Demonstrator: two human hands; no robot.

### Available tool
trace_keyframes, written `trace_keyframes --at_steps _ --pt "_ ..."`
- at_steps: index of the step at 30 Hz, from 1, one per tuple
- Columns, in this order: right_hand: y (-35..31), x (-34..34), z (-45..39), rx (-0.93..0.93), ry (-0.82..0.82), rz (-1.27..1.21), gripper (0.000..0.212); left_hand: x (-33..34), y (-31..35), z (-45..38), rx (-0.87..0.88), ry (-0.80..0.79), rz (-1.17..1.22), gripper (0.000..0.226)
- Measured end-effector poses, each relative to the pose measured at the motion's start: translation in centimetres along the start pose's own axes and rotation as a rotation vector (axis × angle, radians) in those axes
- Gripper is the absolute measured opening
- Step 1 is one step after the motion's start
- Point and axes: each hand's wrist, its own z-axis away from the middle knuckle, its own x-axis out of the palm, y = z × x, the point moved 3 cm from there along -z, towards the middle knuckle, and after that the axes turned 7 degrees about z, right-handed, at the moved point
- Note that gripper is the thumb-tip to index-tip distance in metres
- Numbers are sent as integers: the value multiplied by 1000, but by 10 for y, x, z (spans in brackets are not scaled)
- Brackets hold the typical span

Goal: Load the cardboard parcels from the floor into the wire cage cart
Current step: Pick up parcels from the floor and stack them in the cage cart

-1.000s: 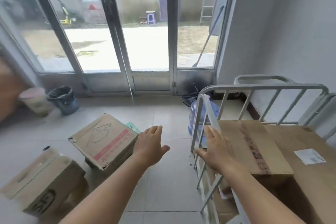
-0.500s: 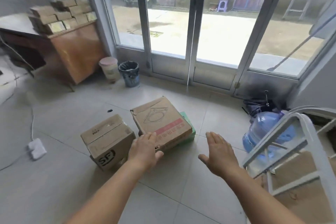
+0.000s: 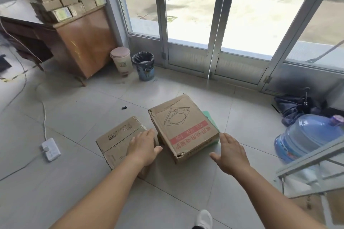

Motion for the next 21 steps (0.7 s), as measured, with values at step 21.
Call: trace_keyframes --at_steps 21 --pt "1 91 -305 202 -218 -265 88 40 -23 -351 -140 -155 34 76"
